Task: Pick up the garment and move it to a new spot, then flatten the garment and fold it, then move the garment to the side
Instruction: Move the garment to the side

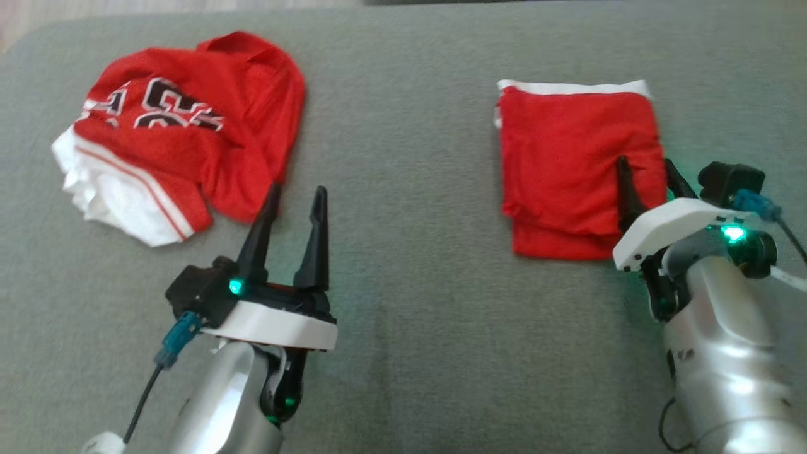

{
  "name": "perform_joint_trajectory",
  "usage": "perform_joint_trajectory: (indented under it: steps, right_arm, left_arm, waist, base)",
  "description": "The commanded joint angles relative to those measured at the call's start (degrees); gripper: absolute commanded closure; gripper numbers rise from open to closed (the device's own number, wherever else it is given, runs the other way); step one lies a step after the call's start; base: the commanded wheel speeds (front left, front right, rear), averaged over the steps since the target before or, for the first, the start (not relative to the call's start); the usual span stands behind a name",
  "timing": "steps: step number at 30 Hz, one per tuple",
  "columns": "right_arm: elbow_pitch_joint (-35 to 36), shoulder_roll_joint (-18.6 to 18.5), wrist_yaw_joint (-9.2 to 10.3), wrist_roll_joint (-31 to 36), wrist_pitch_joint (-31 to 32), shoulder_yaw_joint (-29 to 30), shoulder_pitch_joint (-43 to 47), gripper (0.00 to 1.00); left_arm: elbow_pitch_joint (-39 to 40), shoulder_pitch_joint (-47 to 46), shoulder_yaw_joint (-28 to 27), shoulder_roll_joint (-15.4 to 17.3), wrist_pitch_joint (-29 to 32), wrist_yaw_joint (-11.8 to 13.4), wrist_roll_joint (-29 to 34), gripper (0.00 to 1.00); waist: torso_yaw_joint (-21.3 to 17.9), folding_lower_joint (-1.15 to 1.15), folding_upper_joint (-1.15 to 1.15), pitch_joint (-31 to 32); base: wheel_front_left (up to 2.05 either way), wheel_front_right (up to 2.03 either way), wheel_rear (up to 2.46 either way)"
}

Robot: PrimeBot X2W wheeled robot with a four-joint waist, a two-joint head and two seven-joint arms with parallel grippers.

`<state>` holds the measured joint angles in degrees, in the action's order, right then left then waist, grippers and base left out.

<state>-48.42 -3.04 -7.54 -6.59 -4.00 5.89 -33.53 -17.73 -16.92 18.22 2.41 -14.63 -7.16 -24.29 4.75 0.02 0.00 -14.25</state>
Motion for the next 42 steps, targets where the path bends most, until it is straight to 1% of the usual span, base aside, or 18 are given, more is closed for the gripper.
perform_joint_trajectory:
  steps: [1, 5, 6, 7, 8, 15, 17, 20, 24, 25, 33, 37, 42]
  right_arm:
    - [-0.56, 0.13, 0.05, 0.37, 0.54, -0.11, -2.90, 0.00]
    - [-7.44, -0.03, 0.05, 3.53, 1.13, 2.51, -6.23, 0.00]
    - [-8.33, -0.15, 0.05, 4.28, 0.72, 2.75, -6.65, 0.25]
    - [-9.00, -0.32, 0.05, 5.15, -0.01, 2.85, -7.04, 0.92]
    - [-9.54, -0.42, 0.05, 5.98, -0.81, 2.76, -7.40, 1.00]
    - [-11.26, -2.17, 0.05, 11.01, -6.06, -0.53, -9.08, 1.00]
    - [-11.41, -3.17, 0.05, 11.90, -6.61, -2.16, -9.46, 1.00]
    - [-11.65, -5.94, 0.05, 13.45, -6.40, -5.94, -9.92, 1.00]
    - [-12.12, -11.21, 0.05, 13.27, -5.46, -11.78, -10.37, 1.00]
    - [-12.12, -11.21, 0.05, 13.27, -5.46, -11.78, -10.37, 1.00]
    - [-13.04, -25.22, 0.05, 9.75, -3.05, -20.55, -11.28, 1.00]
    - [-13.76, -31.18, 0.05, 7.79, -2.36, -21.78, -12.20, 1.00]
    - [-14.37, -35.44, 0.05, 6.68, -1.37, -21.00, -13.65, 1.00]
  left_arm:
    - [1.80, -2.22, -1.12, 0.47, -0.37, -0.33, -0.37, 0.00]
    - [1.75, -2.78, -0.65, 0.47, -0.37, -0.33, -0.80, 0.00]
    - [1.74, -2.79, -0.65, 0.47, -0.37, -0.33, -0.84, 0.00]
    - [1.73, -2.78, -0.70, 0.47, -0.37, -0.33, -0.86, 0.00]
    - [1.72, -2.74, -0.80, 0.47, -0.37, -0.33, -0.87, 0.00]
    - [1.53, -1.76, -1.89, 0.47, -0.37, -0.33, -0.69, 0.00]
    - [1.64, -1.61, -2.14, 0.47, -0.37, -0.33, -0.73, 0.00]
    - [1.94, -1.71, -2.43, 0.47, -0.37, -0.33, -0.81, 0.00]
    - [2.22, -1.91, -2.86, 0.47, -0.37, -0.33, -0.70, 0.00]
    - [2.22, -1.91, -2.86, 0.47, -0.37, -0.33, -0.70, 0.00]
    - [3.20, -2.46, -2.57, 0.47, -0.37, -0.33, -0.65, 0.00]
    - [3.46, -3.27, -2.24, 0.47, -0.37, -0.33, -0.58, 0.00]
    - [3.68, -4.31, -2.19, 0.47, -0.37, -0.33, -0.44, 0.00]
  waist:
    - [1.65, -0.02, 0.00, -1.26]
    - [2.81, -0.02, 0.00, -1.62]
    - [2.90, -0.02, 0.00, -1.60]
    - [2.93, -0.02, 0.00, -1.56]
    - [2.89, -0.02, 0.00, -1.49]
    - [0.84, -0.02, 0.00, 0.26]
    - [0.15, -0.02, 0.00, 0.75]
    - [-0.61, -0.02, 0.00, 1.05]
    - [-1.17, -0.02, 0.00, 0.91]
    - [-1.17, -0.02, 0.00, 0.91]
    - [-0.72, -0.02, 0.00, -1.39]
    - [0.03, -0.02, 0.00, -2.97]
    - [0.85, -0.02, 0.00, -4.65]
  base:
    - [0.00, 0.00, 0.00]
    - [0.00, 0.00, 0.00]
    - [0.00, 0.00, 0.00]
    - [0.00, 0.00, 0.00]
    - [0.00, 0.00, 0.00]
    - [0.00, 0.00, 0.00]
    - [0.00, 0.00, 0.00]
    - [0.00, 0.00, 0.00]
    - [0.00, 0.00, 0.00]
    - [0.00, 0.00, 0.00]
    - [0.00, 0.00, 0.00]
    - [0.00, 0.00, 0.00]
    - [0.00, 0.00, 0.00]
